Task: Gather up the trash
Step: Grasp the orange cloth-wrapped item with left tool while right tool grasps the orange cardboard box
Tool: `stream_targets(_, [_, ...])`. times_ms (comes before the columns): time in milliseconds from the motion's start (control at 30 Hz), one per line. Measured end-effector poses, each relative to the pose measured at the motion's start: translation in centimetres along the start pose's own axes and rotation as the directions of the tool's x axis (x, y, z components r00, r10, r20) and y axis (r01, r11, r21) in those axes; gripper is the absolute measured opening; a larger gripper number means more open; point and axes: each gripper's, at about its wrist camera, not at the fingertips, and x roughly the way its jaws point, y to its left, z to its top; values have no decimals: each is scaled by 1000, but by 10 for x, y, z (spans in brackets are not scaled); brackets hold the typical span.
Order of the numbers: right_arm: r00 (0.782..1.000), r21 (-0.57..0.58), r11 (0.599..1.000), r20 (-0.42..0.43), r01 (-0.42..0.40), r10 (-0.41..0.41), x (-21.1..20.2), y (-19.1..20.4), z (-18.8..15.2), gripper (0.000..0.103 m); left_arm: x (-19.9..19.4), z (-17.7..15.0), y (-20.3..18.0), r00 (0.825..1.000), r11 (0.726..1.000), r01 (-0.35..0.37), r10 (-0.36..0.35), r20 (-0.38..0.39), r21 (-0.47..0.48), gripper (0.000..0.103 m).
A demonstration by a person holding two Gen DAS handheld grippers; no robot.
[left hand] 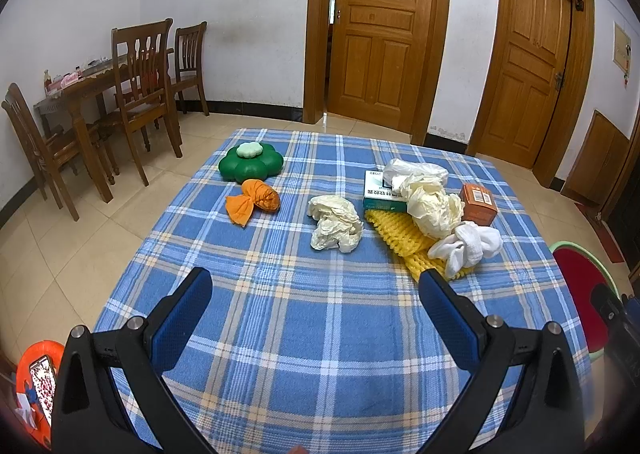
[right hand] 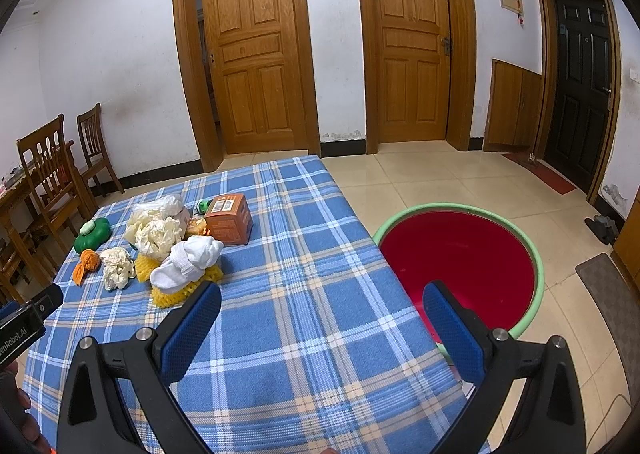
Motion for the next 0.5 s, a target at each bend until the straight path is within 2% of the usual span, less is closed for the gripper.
stream_targets(200, [1000, 3, 1000, -21, -1, 1, 6, 0, -11, 103, 2, -7, 7, 1000, 1000, -5, 5, -11, -4, 101])
stream_targets(500, [998, 11, 999, -42, -46, 47, 23, 0, -5, 103, 17, 2, 11, 999, 1000, -16, 16, -39, -3, 101])
